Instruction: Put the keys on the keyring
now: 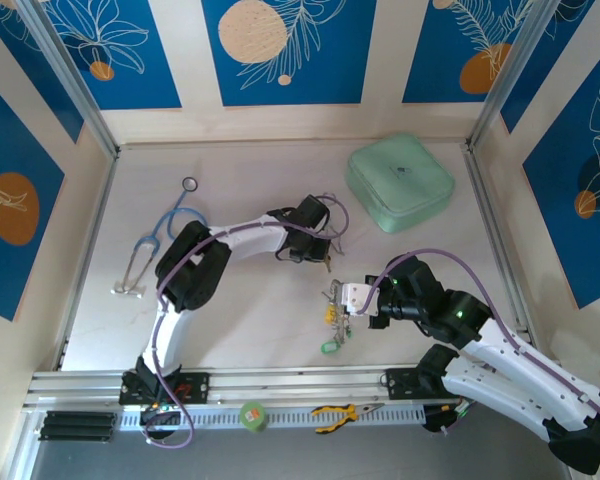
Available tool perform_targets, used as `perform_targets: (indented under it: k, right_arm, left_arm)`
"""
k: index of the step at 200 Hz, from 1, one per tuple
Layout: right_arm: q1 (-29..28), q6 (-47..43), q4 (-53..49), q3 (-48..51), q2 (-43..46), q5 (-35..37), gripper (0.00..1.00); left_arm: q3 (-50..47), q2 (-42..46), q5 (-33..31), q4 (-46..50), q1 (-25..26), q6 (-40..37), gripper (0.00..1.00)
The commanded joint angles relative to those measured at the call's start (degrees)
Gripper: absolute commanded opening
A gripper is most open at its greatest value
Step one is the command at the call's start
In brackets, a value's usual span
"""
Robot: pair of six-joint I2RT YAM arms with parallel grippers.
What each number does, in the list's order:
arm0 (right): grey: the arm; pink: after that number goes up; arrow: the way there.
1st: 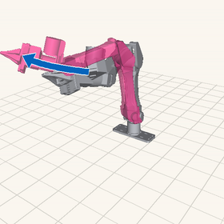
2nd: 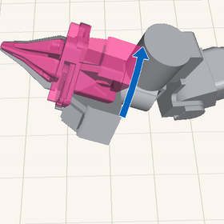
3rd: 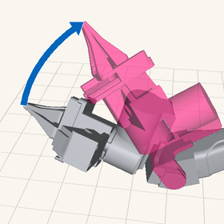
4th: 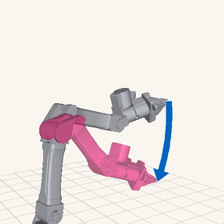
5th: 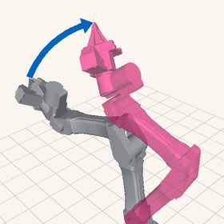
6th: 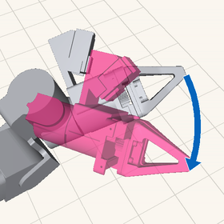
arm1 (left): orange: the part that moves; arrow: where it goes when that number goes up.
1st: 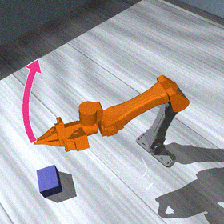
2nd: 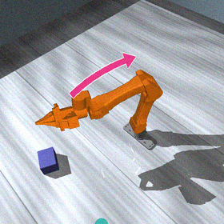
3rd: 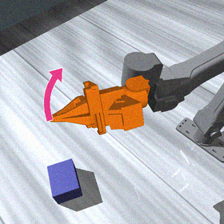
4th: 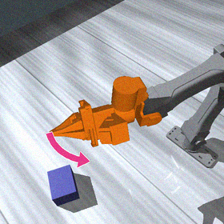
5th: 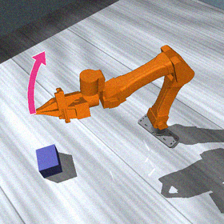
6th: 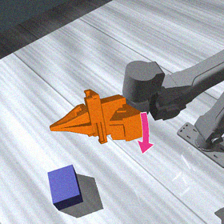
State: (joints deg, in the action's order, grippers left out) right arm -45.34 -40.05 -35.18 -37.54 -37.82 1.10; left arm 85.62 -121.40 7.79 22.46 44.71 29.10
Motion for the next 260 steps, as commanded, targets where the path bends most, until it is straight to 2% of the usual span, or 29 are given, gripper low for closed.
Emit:
perform_targets:
  k: [1,30,73,142,214,257,260]
  right_arm:
    - [0.2,0.1,2.0,-0.5,0.2,-1.7,0.00]
    - [0.2,0.1,2.0,-0.5,0.2,-1.9,0.00]
    - [0.2,0.3,2.0,-0.6,0.2,-2.1,0.00]
    - [0.2,0.3,3.4,-0.6,-1.1,-3.2,0.00]
    - [-2.1,2.6,11.3,0.6,-6.8,-6.9,0.00]
    - [-2.9,2.8,14.4,0.4,-10.6,-8.0,0.00]
    - [-3.0,2.7,14.5,0.4,-10.6,-8.0,0.00]
  left_arm:
    - [-4.7,4.5,-4.0,2.1,0.2,-1.7,0.00]
    - [-7.2,9.1,-5.9,2.2,0.2,-3.4,0.00]
    - [-5.5,8.8,-5.2,5.2,0.1,-5.1,0.00]
    - [-13.4,16.8,-10.6,8.3,0.0,-3.8,0.00]
    - [-24.2,23.1,-9.2,9.4,-3.8,-3.0,0.00]
    - [-27.2,23.5,-5.1,8.1,-6.3,-2.2,0.00]
    - [-27.2,23.4,-5.1,8.0,-6.3,-2.1,0.03]
